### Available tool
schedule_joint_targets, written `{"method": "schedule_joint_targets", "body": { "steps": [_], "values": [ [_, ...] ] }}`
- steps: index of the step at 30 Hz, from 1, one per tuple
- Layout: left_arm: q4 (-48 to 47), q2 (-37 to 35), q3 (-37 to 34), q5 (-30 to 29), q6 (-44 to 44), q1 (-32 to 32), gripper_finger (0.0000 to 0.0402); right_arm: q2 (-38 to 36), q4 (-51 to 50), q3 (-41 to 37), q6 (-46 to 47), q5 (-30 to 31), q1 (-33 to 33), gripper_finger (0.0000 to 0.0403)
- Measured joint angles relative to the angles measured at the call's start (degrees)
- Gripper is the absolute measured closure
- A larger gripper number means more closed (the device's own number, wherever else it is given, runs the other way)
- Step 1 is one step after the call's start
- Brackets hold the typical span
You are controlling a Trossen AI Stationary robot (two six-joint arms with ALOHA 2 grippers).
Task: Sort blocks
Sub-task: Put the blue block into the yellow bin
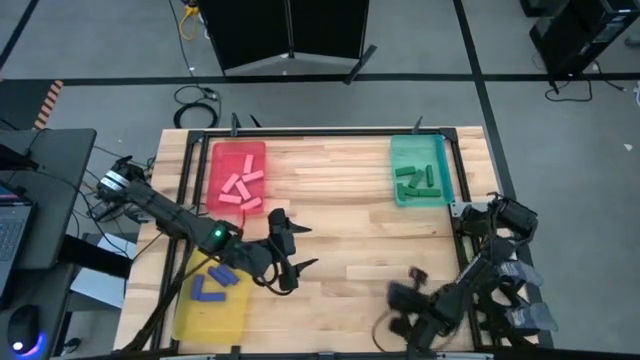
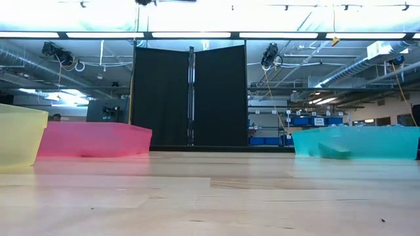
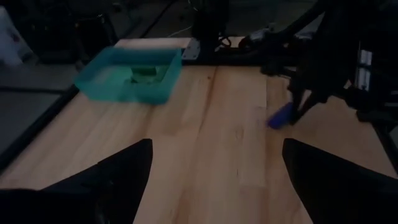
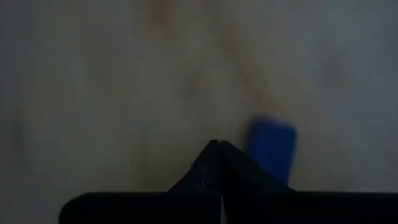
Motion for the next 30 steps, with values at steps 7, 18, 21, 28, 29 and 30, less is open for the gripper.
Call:
{"method": "schedule_joint_targets", "body": {
  "steps": [7, 18, 21, 28, 29, 30],
  "values": [
    [10.81, 1.06, -7.38, 0.17, -4.44, 0.11, 0.0035, -3.05, -2.15, 0.20, -3.21, 4.14, -0.80, 0.0398],
    [19.97, 14.36, -5.85, 13.04, -0.44, 5.82, 0.0035, -10.03, -11.95, 7.13, -6.72, 6.88, -0.21, 0.0398],
    [19.67, 17.97, -3.73, 15.50, 0.71, 7.00, 0.0035, -10.83, -15.11, 7.28, 0.63, 6.73, -0.21, 0.0398],
    [23.81, 16.41, -3.03, 15.07, 3.43, 7.43, 0.0035, -6.19, -16.00, 5.01, 14.69, 6.78, -0.21, 0.0363],
    [24.05, 15.88, -3.03, 15.01, 3.59, 7.43, 0.0035, -5.28, -16.63, 5.01, 16.51, 6.82, -0.21, 0.0351],
    [23.90, 15.19, -3.01, 14.82, 3.81, 7.43, 0.0035, -4.44, -17.59, 5.01, 18.26, 7.03, -0.23, 0.0338]
  ]
}}
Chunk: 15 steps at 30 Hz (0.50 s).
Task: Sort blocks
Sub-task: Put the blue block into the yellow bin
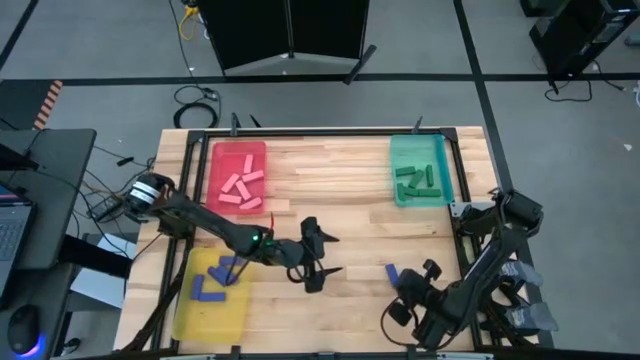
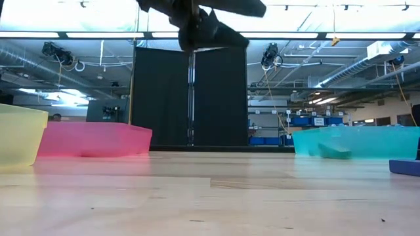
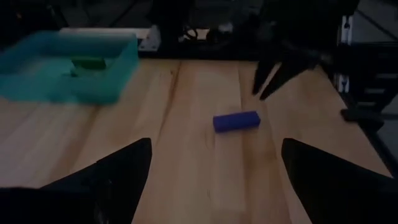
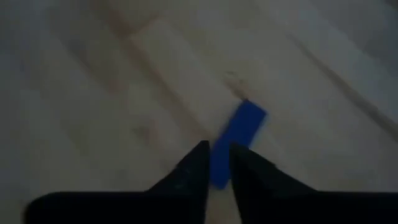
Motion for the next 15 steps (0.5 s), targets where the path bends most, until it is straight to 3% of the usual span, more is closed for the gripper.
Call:
{"method": "schedule_joint_targets", "body": {
  "steps": [8, 15],
  "values": [
    [-2.62, -1.52, -0.28, -0.60, 0.37, -0.07, 0.0035, 2.52, -1.70, -0.07, 4.38, 0.97, -0.49, 0.0234],
    [-3.50, -1.53, -0.30, -1.13, -0.66, -0.60, 0.0035, 4.33, -1.18, -0.17, 7.27, -0.59, -0.92, 0.0182]
  ]
}}
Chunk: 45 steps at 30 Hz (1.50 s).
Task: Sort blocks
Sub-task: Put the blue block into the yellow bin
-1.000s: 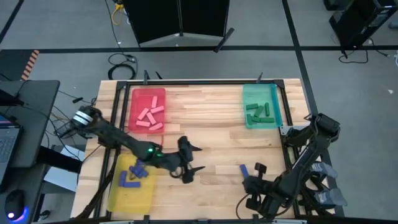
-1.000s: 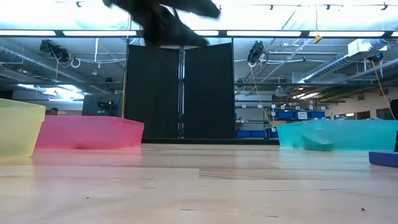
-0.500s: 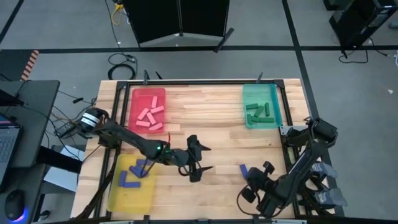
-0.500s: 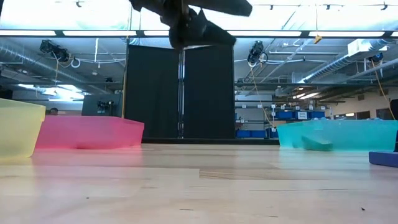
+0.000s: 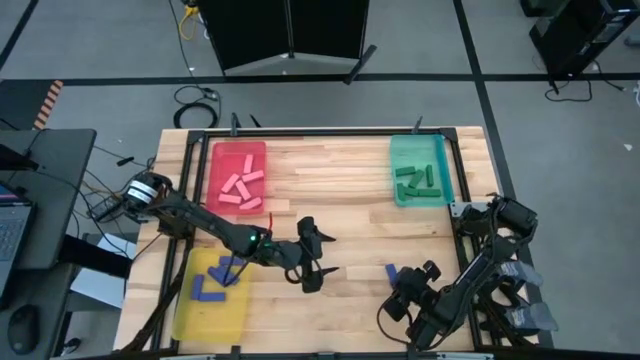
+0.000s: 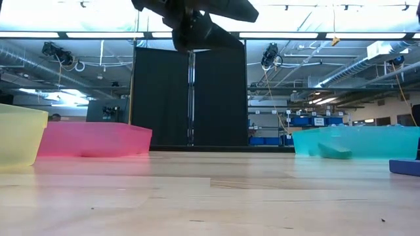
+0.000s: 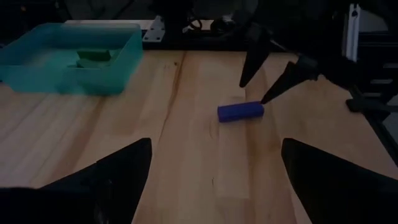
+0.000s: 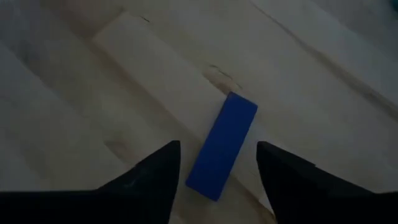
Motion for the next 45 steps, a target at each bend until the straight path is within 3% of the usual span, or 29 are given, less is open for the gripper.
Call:
{"method": "schedule_joint_targets", "body": {
  "steps": [10, 21, 26, 33, 35, 38, 41, 45],
  "values": [
    [-1.89, -3.74, -0.04, -4.22, 0.77, -2.80, 0.0035, 6.72, 2.07, -0.02, 4.97, -2.75, -0.27, 0.0145],
    [-11.37, -14.91, 0.00, -17.68, 1.73, -9.69, 0.0035, 6.49, 11.14, -6.71, 10.96, -1.64, 0.23, 0.0151],
    [-13.65, -18.30, 0.00, -24.43, 3.18, -13.65, 0.0035, 6.30, 12.57, -7.91, 10.76, -1.06, 0.23, 0.0177],
    [-14.53, -21.76, 0.00, -32.02, 3.45, -19.20, 0.0035, 5.44, 13.26, -8.22, 10.79, -0.17, 0.17, 0.0276],
    [-14.55, -22.54, 0.00, -34.66, 4.19, -20.58, 0.0035, 4.87, 13.63, -8.28, 10.33, 0.30, 0.11, 0.0285],
    [-14.48, -23.61, 0.00, -38.09, 4.68, -22.70, 0.0035, 3.63, 14.21, -8.47, 8.69, 3.18, 0.10, 0.0285],
    [-14.63, -24.56, 0.00, -40.29, 4.69, -24.48, 0.0035, 2.03, 15.75, -8.15, 6.01, 10.89, -0.54, 0.0285],
    [-14.27, -25.59, 0.00, -42.75, 4.63, -26.86, 0.0035, -0.85, 23.71, -8.04, -6.44, 19.04, -2.82, 0.0285]
  ]
}}
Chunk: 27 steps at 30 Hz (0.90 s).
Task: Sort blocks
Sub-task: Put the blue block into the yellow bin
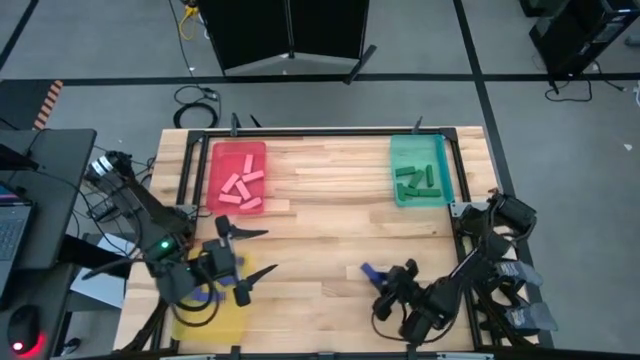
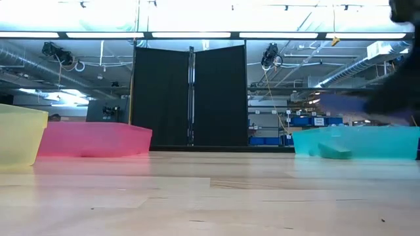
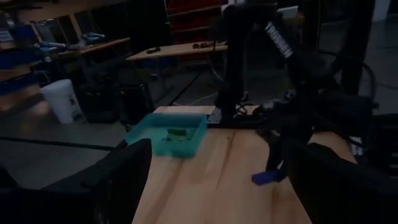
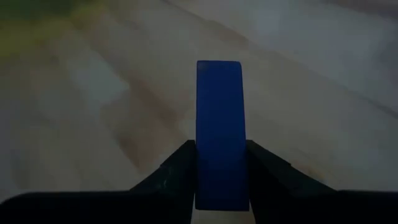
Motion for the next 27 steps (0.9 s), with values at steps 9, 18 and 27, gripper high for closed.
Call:
{"method": "schedule_joint_targets", "body": {
  "steps": [9, 18, 27],
  "values": [
    [5.83, -1.89, 0.00, -2.46, 4.49, -4.39, 0.0035, -1.68, 50.29, 0.08, -57.07, -2.32, -12.74, 0.0285],
    [12.34, -3.50, 0.02, -3.06, 7.38, -6.91, 0.0035, 5.59, 76.32, 5.12, -79.57, -18.92, -24.84, 0.0285],
    [12.54, -4.45, 0.02, -4.78, 9.16, -7.62, 0.0035, 23.91, 78.04, 27.64, -82.24, -34.49, -30.17, 0.0285]
  ]
}}
